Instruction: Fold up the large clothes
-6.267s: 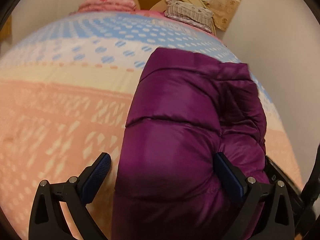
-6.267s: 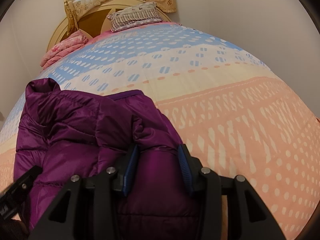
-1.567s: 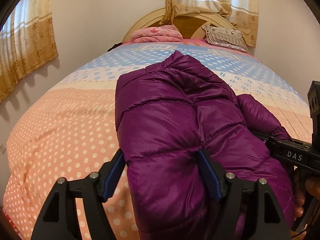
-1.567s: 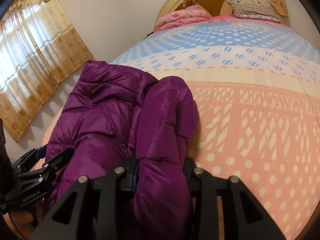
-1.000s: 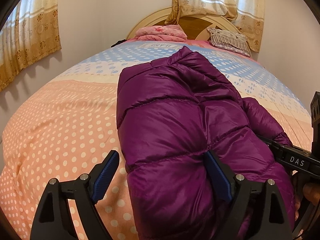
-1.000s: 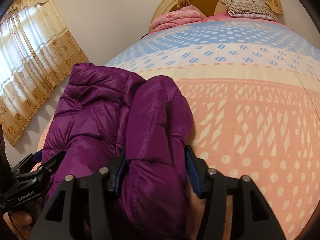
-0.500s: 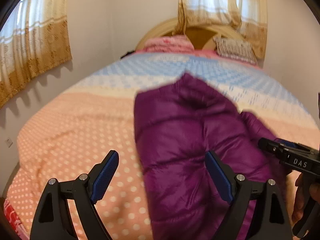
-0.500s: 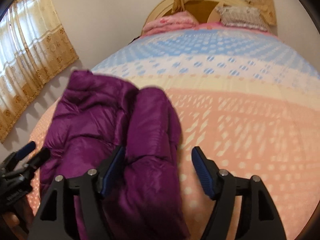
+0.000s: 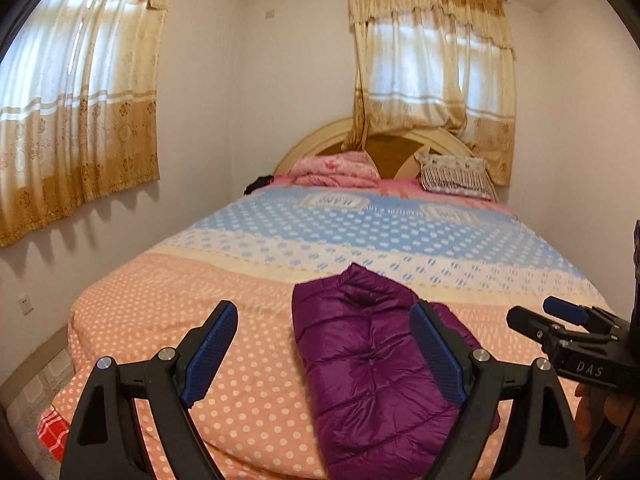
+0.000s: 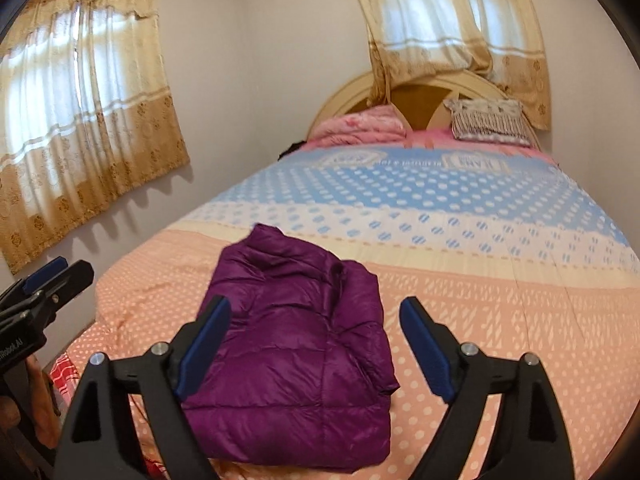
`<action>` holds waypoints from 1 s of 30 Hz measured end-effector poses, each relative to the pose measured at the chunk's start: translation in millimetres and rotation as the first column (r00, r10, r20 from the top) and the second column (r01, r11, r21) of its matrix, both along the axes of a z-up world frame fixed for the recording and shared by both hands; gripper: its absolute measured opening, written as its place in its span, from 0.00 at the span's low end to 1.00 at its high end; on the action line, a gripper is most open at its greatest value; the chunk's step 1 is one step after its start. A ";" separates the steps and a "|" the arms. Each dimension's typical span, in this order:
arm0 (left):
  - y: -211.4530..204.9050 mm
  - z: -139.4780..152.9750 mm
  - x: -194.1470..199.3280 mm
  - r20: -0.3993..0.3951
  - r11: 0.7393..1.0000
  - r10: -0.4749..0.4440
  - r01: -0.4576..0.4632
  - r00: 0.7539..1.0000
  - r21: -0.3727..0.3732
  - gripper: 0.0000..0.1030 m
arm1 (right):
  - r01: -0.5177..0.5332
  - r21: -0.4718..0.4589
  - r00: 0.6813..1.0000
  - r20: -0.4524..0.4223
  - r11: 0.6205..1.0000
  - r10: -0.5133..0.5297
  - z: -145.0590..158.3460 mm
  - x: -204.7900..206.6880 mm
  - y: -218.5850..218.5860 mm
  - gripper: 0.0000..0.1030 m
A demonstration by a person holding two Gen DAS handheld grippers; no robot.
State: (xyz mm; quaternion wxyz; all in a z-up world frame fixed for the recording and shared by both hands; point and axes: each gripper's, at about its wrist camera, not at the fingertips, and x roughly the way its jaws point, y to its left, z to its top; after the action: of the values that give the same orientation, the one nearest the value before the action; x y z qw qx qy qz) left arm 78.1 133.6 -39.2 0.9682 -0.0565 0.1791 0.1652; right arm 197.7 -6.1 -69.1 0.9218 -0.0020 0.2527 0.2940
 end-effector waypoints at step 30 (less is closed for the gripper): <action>-0.4 -8.2 0.3 -0.018 1.000 0.016 -0.016 1.000 0.003 0.86 | -0.021 -0.004 1.000 -0.001 1.000 0.021 -5.2 -13.8 3.1 0.86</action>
State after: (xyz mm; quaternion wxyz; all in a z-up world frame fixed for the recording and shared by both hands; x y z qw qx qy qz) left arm 78.4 133.2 -47.4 0.9653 -0.0550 0.1869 0.1739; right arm 183.9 -3.0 -74.3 0.9186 -0.0064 0.2536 0.3029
